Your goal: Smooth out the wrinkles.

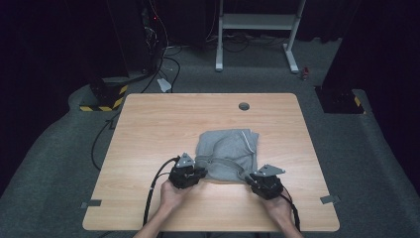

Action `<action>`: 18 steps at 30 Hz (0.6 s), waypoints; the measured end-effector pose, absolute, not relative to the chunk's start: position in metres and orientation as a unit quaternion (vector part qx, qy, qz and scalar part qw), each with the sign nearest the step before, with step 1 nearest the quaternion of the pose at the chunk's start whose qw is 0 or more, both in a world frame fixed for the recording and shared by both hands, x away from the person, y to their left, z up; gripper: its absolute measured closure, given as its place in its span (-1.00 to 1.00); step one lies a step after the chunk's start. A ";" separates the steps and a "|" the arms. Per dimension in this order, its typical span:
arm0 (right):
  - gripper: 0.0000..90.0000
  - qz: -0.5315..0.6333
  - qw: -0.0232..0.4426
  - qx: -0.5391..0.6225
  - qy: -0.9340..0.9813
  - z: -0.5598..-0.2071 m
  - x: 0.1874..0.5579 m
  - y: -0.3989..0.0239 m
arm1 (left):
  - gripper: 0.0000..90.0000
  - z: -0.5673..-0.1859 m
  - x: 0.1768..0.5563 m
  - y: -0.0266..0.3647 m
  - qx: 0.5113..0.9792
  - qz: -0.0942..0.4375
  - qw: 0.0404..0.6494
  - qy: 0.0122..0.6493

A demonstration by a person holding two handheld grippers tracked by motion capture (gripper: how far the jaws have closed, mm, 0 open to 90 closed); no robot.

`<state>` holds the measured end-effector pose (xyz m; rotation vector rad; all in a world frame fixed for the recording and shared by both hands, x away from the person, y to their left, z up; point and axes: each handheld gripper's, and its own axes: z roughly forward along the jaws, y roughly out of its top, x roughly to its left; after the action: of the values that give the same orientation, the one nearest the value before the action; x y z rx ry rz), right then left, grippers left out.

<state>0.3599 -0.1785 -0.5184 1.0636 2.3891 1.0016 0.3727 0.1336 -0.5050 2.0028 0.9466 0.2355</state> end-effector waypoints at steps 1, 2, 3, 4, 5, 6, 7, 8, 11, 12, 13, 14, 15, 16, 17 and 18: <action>0.50 0.354 0.165 0.376 0.840 -0.518 0.359 -0.179 | 0.56 -0.502 0.371 0.135 0.803 0.096 0.447 0.383; 0.48 0.356 0.163 0.377 0.839 -0.516 0.359 -0.180 | 0.48 -0.497 0.369 0.137 0.794 0.099 0.459 0.388; 0.45 0.365 0.163 0.380 0.834 -0.512 0.358 -0.183 | 0.41 -0.492 0.369 0.140 0.789 0.103 0.465 0.389; 0.43 0.377 0.161 0.382 0.828 -0.507 0.357 -0.185 | 0.32 -0.489 0.368 0.141 0.784 0.106 0.470 0.391; 0.42 0.386 0.162 0.381 0.824 -0.503 0.357 -0.188 | 0.28 -0.484 0.368 0.143 0.779 0.110 0.473 0.396; 0.40 0.397 0.162 0.385 0.817 -0.496 0.357 -0.190 | 0.24 -0.479 0.370 0.144 0.776 0.114 0.475 0.399; 0.39 0.408 0.165 0.386 0.811 -0.489 0.358 -0.192 | 0.19 -0.474 0.372 0.145 0.772 0.117 0.476 0.404; 0.37 0.417 0.165 0.390 0.804 -0.480 0.362 -0.194 | 0.15 -0.470 0.374 0.146 0.772 0.123 0.475 0.404; 0.36 0.423 0.177 0.393 0.797 -0.462 0.377 -0.191 | 0.06 -0.460 0.387 0.144 0.767 0.132 0.469 0.418; 0.36 0.420 0.180 0.397 0.796 -0.460 0.383 -0.189 | 0.05 -0.458 0.391 0.143 0.768 0.133 0.463 0.422; 0.36 0.416 0.182 0.401 0.796 -0.458 0.388 -0.187 | 0.04 -0.457 0.399 0.141 0.769 0.132 0.454 0.431; 0.36 0.410 0.182 0.410 0.794 -0.457 0.399 -0.184 | 0.02 -0.457 0.405 0.140 0.771 0.130 0.447 0.435; 0.36 0.405 0.181 0.415 0.794 -0.456 0.405 -0.181 | 0.01 -0.458 0.412 0.138 0.771 0.125 0.439 0.443; 0.34 0.401 0.180 0.421 0.794 -0.456 0.413 -0.178 | 0.00 -0.460 0.420 0.137 0.774 0.122 0.430 0.448; 0.32 0.403 0.177 0.426 0.790 -0.457 0.421 -0.175 | -0.01 -0.463 0.428 0.134 0.777 0.117 0.419 0.456; 0.30 0.402 0.172 0.437 0.786 -0.458 0.430 -0.172 | -0.01 -0.466 0.432 0.133 0.775 0.114 0.416 0.461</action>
<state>0.4301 -0.1720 -0.4581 1.2411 2.2298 1.1418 0.4322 0.1328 -0.4657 1.9469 1.1582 0.2866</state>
